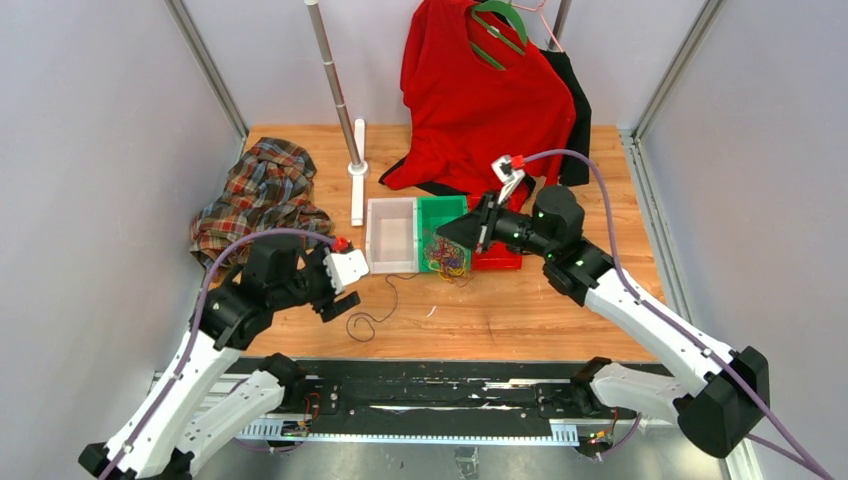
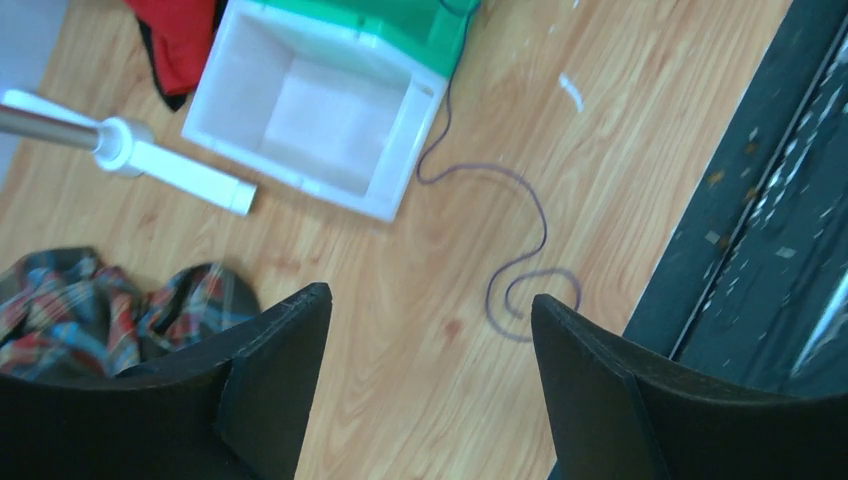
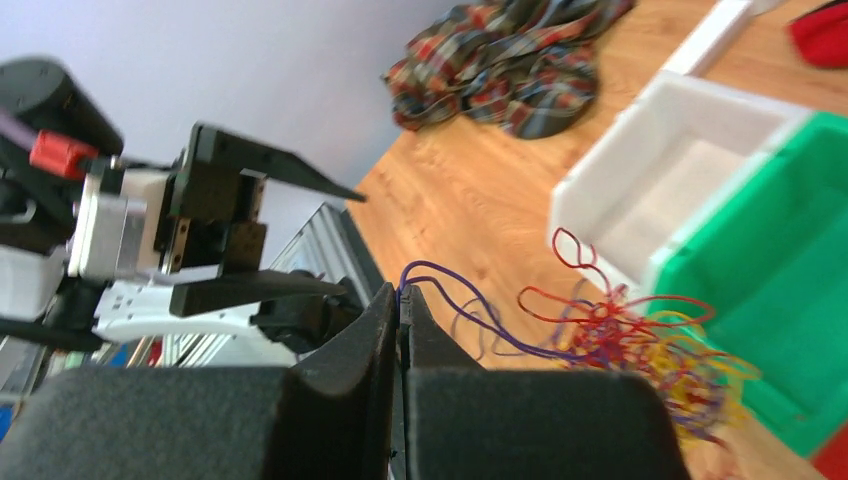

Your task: Untangle the cables

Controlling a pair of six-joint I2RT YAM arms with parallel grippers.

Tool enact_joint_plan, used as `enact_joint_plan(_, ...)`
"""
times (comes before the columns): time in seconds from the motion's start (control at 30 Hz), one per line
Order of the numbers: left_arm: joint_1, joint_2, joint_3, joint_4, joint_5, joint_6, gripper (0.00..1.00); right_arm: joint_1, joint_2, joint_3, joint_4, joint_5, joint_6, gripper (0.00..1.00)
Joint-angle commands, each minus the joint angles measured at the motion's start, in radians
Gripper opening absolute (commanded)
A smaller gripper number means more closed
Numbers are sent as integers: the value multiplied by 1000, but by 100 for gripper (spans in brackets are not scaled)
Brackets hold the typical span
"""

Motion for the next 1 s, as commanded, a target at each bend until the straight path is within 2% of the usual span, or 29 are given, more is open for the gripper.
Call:
enact_joint_plan(0.0,0,96,85,174,171,-172,77,107,36,75,39,-48,-16,1)
enact_joint_plan(0.23,-1,207,150,259,303,-290,69,205,113,99,73,-26,-18,1)
enact_joint_plan(0.6,-2,138,77,288,366,-361,49,289,184,97,170,-19,9,1)
enact_joint_plan(0.8,-2,123,32,320,427,-418,49,332,183,90,185,66,10,1)
enact_joint_plan(0.97,-3,123,4,381,359,-452,49,357,180,86,185,109,6,1)
